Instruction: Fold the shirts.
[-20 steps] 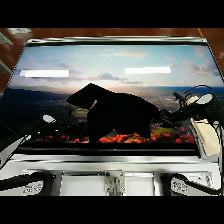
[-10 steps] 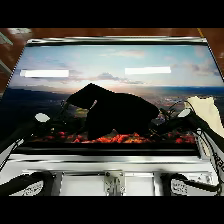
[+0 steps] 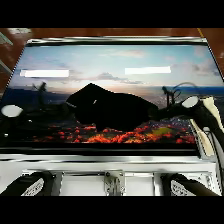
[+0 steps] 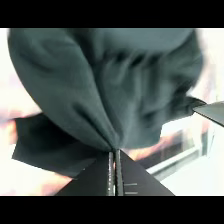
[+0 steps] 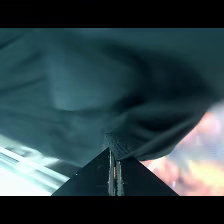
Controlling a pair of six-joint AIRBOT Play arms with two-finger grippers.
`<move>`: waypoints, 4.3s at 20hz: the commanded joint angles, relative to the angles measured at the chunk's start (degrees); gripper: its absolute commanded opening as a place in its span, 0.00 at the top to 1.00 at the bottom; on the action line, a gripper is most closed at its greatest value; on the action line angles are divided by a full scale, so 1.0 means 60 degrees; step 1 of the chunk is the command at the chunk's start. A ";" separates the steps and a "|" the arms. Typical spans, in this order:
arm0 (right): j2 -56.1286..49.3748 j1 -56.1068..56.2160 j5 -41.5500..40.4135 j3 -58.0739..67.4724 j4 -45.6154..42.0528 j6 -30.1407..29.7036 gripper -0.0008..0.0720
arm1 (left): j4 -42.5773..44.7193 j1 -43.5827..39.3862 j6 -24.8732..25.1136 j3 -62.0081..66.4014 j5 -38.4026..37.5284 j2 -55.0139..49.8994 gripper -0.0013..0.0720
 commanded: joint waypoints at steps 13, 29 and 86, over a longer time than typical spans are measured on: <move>0.6302 0.0022 -0.1851 0.6674 -0.3104 0.1133 0.90 | 0.4375 0.0630 -0.1129 1.0196 0.1078 0.3457 0.94; -0.1945 0.0022 0.0102 0.6663 -0.5009 0.3734 0.90 | 0.7461 0.0612 -0.3016 0.3993 0.0084 -0.0138 0.94; -0.1264 -0.2648 0.0251 -0.2295 -0.1457 0.2947 0.05 | 0.2983 0.4164 0.1100 -0.1869 -0.1759 -0.2073 0.94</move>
